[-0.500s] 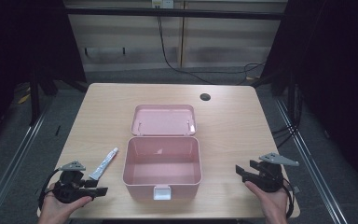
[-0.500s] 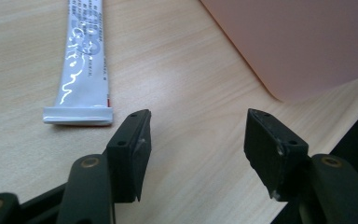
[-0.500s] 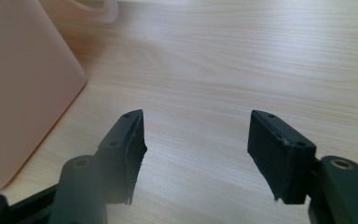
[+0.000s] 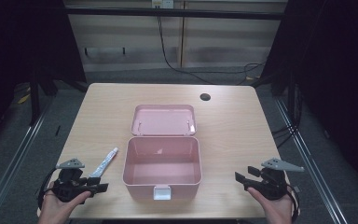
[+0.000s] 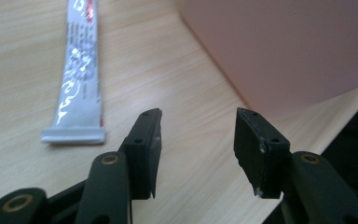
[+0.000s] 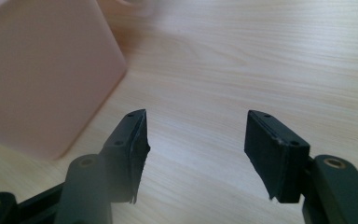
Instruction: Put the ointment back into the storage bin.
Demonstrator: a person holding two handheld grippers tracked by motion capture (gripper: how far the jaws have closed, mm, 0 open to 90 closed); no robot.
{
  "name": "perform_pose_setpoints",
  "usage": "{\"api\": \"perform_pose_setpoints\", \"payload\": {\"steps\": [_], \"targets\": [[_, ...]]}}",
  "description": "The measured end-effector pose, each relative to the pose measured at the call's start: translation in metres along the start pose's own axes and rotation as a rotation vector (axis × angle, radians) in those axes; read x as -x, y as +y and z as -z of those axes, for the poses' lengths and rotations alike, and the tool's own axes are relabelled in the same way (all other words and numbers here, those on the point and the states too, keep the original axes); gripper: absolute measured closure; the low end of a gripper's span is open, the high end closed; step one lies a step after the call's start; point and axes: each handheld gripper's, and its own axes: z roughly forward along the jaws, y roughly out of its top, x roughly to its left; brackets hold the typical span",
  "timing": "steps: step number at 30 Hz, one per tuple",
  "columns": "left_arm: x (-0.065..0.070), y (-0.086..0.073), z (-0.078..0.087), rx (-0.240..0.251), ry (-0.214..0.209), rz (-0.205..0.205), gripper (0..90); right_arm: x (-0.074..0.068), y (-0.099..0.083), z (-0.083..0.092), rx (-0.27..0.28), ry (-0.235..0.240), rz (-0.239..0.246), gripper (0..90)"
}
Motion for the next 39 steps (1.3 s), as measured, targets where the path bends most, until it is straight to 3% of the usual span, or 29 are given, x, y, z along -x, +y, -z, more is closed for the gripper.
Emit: {"api": "perform_pose_setpoints", "payload": {"steps": [6, 18, 20, 21, 26, 36, 39], "targets": [[0.003, 0.008, 0.005, -0.018, 0.031, -0.024, 48.0, 0.002, 0.000, 0.001, 0.014, 0.007, -0.020, 39.0], [0.000, 0.048, 0.021, -0.026, 0.071, -0.089, 57.8, 0.002, -0.001, -0.001, 0.010, 0.051, -0.032, 38.1], [-0.006, 0.056, 0.019, -0.047, 0.063, -0.078, 58.7, 0.001, -0.001, -0.001, 0.006, 0.050, -0.033, 37.9], [-0.009, 0.061, 0.016, -0.059, 0.079, -0.084, 58.6, 0.000, -0.001, -0.001, 0.003, 0.052, -0.027, 37.9], [-0.014, 0.067, 0.012, -0.056, 0.064, -0.069, 56.0, 0.001, -0.001, -0.001, 0.004, 0.052, -0.027, 37.5], [-0.026, 0.076, -0.004, -0.119, 0.124, -0.070, 59.3, 0.001, -0.001, -0.003, -0.009, 0.052, -0.025, 36.8], [-0.030, 0.078, -0.009, -0.134, 0.119, -0.071, 61.3, 0.001, -0.001, -0.004, -0.015, 0.053, -0.018, 36.6]]}}
